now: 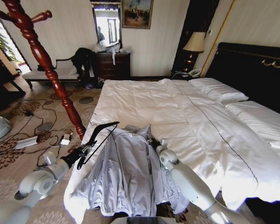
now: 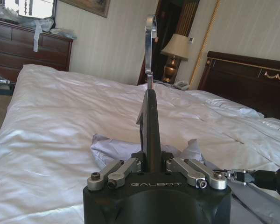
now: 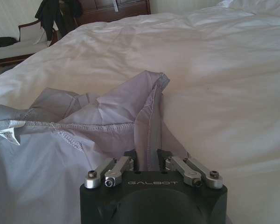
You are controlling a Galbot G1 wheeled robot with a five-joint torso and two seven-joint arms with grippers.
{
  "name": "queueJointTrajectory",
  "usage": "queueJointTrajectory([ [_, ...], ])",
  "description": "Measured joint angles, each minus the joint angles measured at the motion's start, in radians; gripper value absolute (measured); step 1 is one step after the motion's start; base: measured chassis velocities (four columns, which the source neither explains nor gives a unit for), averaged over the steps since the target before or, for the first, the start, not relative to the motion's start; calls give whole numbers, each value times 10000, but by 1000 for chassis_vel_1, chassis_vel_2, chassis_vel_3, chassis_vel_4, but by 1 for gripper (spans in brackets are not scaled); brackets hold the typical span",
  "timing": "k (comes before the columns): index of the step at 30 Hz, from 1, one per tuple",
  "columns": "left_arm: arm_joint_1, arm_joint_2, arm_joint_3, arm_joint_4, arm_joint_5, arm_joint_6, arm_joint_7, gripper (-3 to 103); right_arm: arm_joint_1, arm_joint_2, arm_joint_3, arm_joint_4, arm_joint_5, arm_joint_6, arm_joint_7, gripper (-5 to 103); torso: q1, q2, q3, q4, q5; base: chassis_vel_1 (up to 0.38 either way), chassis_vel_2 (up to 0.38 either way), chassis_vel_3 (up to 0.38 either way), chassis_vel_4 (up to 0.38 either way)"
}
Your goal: Pick up the clothes from the bed and hang them on the clothes hanger.
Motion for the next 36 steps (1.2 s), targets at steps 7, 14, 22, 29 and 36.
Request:
queueJointTrajectory([
  [7, -64, 13, 85, -12, -16, 0, 0, 17, 42, -38, -17, -77, -7, 18, 0, 4, 0, 0, 0, -1, 0, 0, 0, 0, 0],
  [14, 86, 7, 120, -58, 59, 0, 120, 17, 44, -287, 91, 131, 13, 46, 13, 0, 0, 0, 0, 1, 0, 0, 0, 0, 0],
  [22, 337, -11, 239, -333, 218, 0, 158, 17, -23, -943, 346, 990, 361, -34, 150, 0, 0, 0, 0, -1, 0, 0, 0, 0, 0],
  [29, 857, 150, 807, -825, 442, 1, 230, 17, 125, -1207, 469, 1519, 421, -62, 198, 0, 0, 0, 0, 2, 1, 0, 0, 0, 0],
  [36, 764, 710, 1407, -1151, -463, 249, 657, 17, 32, -1730, 570, 2594, 783, -148, 405, 0, 0, 0, 0, -1, 1, 0, 0, 0, 0],
])
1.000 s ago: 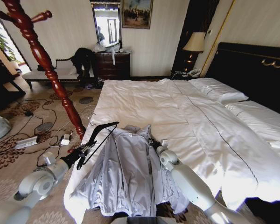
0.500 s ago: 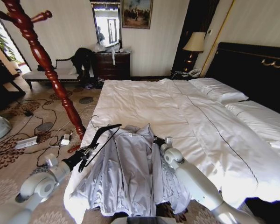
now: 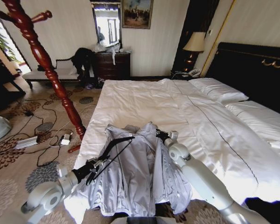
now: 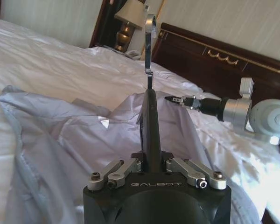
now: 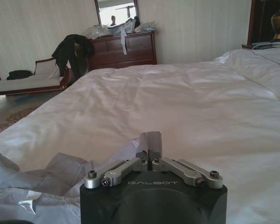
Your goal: Pick up the clothes from the bed and hang them on the clothes hanger.
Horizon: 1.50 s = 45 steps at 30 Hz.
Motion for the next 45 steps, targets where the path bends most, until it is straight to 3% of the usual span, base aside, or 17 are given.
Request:
queueJointTrajectory([
  [3, -288, 161, 67, 77, -550, 119, 197, 17, -56, -185, 38, 294, 159, -17, 25, 0, 0, 0, 0, -2, 0, 0, 0, 0, 0],
  [5, -656, 442, 142, 342, -1316, 283, 632, 17, -118, -430, 103, 719, 511, -56, 79, 0, 1, 0, 0, 0, -1, 0, 0, 0, 0],
  [10, -1341, 847, 543, 710, -2135, 539, 1293, 17, -135, -662, 194, 1156, 893, -111, 89, 0, 1, 0, 0, 1, 0, 0, 0, 0, 0],
  [19, -2472, 968, 2044, 1166, -2188, 606, 1631, 17, -5, -761, 150, 1291, 1079, -151, 86, 0, 1, 0, 0, 2, -1, 0, 0, 0, 0],
  [35, -3409, 624, 3249, 1727, -2080, 568, 1801, 17, 824, -690, -679, 1612, 1846, -290, 117, 0, 1, 0, 1, 4, -3, 0, 0, 0, 0],
  [41, -4065, 419, 3863, 1854, -2137, 567, 1849, 17, 694, -735, -636, 1705, 1871, -324, 119, 0, 1, 0, 1, -2, 0, 0, 0, 0, 0],
  [45, -5065, 180, 4740, 2235, -2175, 466, 2065, 17, 534, -812, -603, 1849, 1947, -358, 153, 0, 0, 0, 0, 2, 1, 0, 0, 0, 0],
])
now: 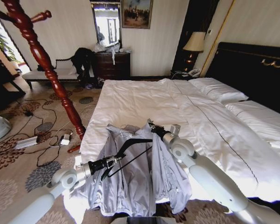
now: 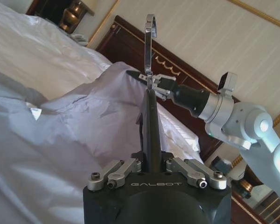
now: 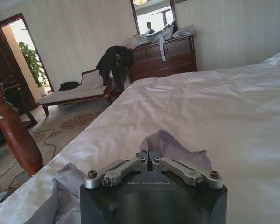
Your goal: Pick up the clothes from the bed and hang them on the clothes hanger.
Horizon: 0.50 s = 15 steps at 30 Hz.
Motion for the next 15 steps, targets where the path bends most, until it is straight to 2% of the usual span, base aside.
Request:
queueJointTrajectory([
  [15, -3121, -1283, 2422, 2126, -144, -123, 168, 17, -470, -420, 125, 850, 413, -173, 241, 0, 1, 0, 0, -2, -1, 0, 0, 0, 0],
])
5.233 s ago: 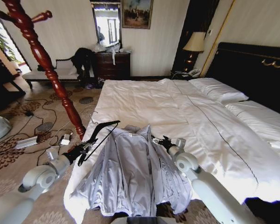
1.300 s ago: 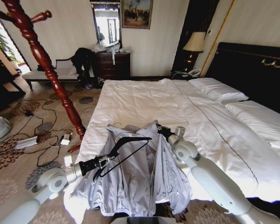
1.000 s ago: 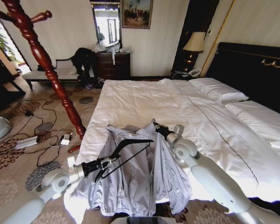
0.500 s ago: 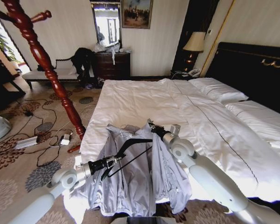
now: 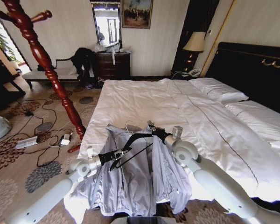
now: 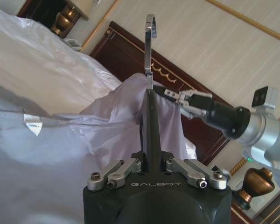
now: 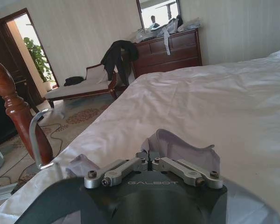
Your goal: Pick up the clothes from the bed and hang them on the clothes hanger.
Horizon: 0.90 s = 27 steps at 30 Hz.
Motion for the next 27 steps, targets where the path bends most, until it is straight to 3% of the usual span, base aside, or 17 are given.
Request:
queueJointTrajectory([
  [6, -752, -323, 545, 353, -100, 1, -180, 17, -153, 54, 21, 123, -63, -41, -6, 0, 0, -1, 0, -1, -1, 0, 0, 0, 0],
  [15, -938, -467, 764, 355, -154, 34, -407, 17, -349, 117, 2, 573, -20, -148, 22, 0, 0, -1, 0, 5, 0, 0, 0, 0, 0],
  [27, -1803, -1131, 1210, 694, -383, 72, -769, 17, -1591, -143, 805, 1441, -16, -273, -74, 0, 0, -1, -1, 0, 0, 0, 0, 0, 0],
])
